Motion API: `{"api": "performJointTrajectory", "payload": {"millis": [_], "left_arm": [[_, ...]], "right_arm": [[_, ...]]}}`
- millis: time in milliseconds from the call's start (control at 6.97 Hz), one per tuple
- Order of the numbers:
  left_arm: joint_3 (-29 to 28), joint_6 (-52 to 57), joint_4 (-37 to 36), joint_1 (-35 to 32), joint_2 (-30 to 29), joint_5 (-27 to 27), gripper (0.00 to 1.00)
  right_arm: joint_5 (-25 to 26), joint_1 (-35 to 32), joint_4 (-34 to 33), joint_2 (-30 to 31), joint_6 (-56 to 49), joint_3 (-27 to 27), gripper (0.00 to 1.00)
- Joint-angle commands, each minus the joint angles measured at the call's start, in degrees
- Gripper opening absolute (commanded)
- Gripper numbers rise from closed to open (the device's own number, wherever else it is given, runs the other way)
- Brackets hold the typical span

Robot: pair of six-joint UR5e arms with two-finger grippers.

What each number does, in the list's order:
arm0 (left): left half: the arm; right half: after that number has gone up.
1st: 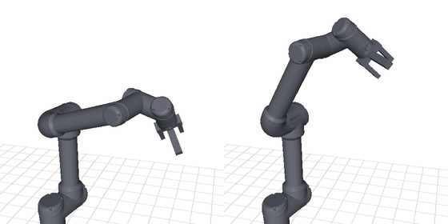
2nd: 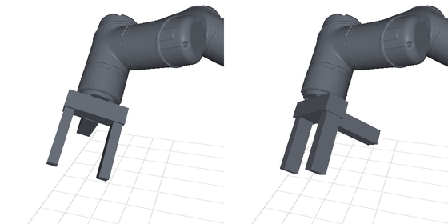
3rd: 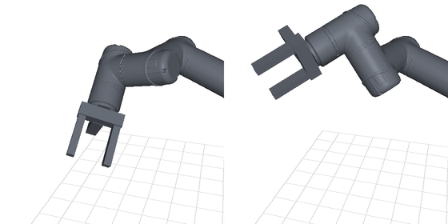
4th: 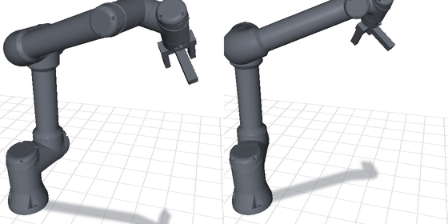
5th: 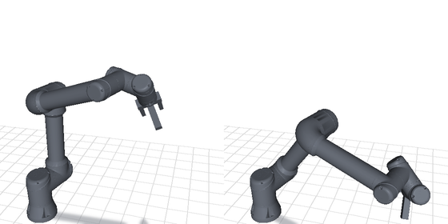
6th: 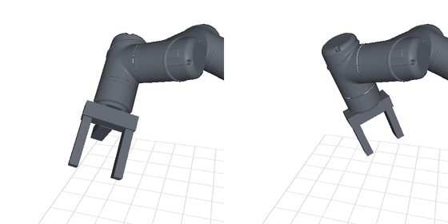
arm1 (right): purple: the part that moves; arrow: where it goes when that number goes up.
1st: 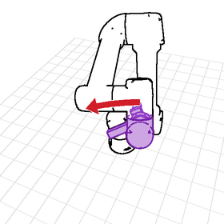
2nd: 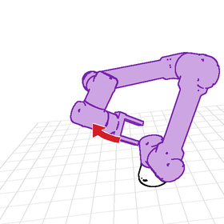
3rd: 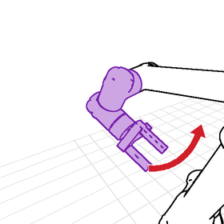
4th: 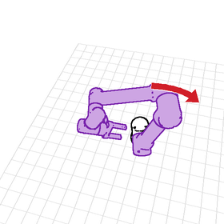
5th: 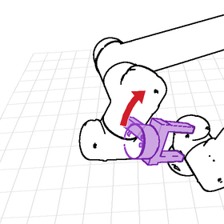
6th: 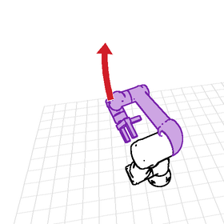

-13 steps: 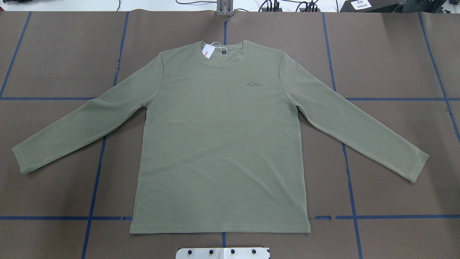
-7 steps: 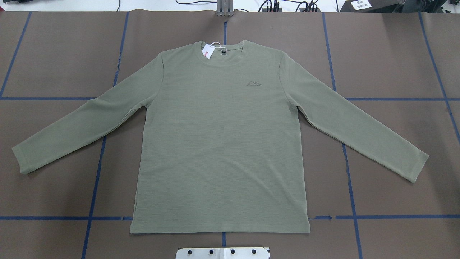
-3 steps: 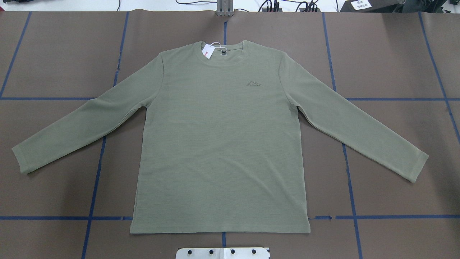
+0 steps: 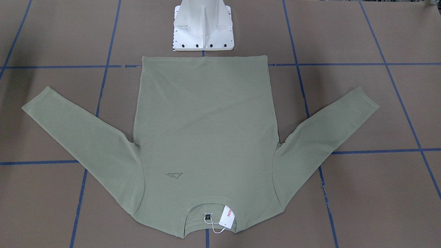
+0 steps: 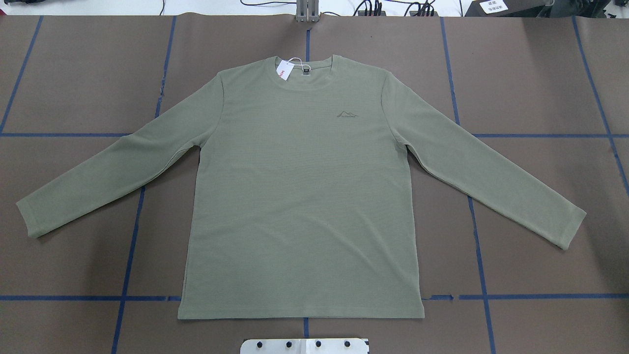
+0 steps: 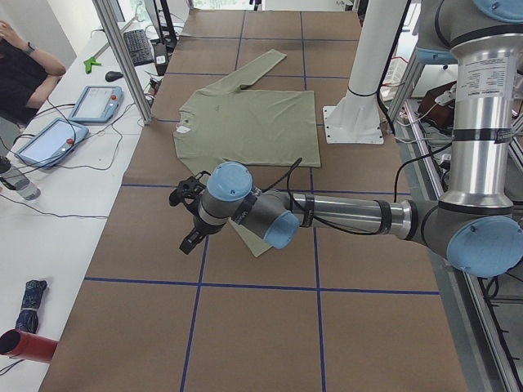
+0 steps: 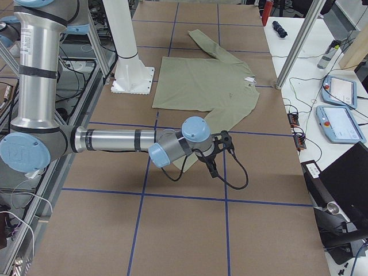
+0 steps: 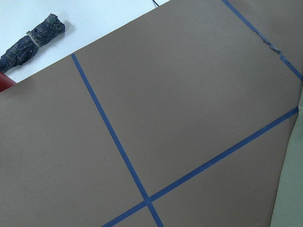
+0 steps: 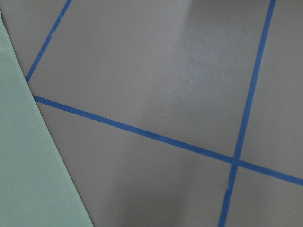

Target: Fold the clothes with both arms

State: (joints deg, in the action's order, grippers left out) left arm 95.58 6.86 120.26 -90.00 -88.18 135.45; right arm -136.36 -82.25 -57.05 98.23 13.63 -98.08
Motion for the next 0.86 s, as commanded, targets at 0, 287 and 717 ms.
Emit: {"api": "performJointTrajectory", "payload": {"millis": [0, 287, 717], "left_arm": [[0.4, 0.08, 0.06, 0.0, 0.11, 0.16, 1.0], [0.57, 0.08, 0.06, 0.0, 0.2, 0.25, 1.0], [0.57, 0.17, 0.15, -0.09, 0.55, 0.25, 1.0]], "right_arm": [[7.37, 11.88, 20.29, 5.71, 26.07, 0.77, 0.98], [13.98, 21.65, 29.51, 10.82, 37.57, 2.01, 0.81], [20.24, 29.5, 30.15, 11.19, 38.66, 3.59, 0.74]]}}
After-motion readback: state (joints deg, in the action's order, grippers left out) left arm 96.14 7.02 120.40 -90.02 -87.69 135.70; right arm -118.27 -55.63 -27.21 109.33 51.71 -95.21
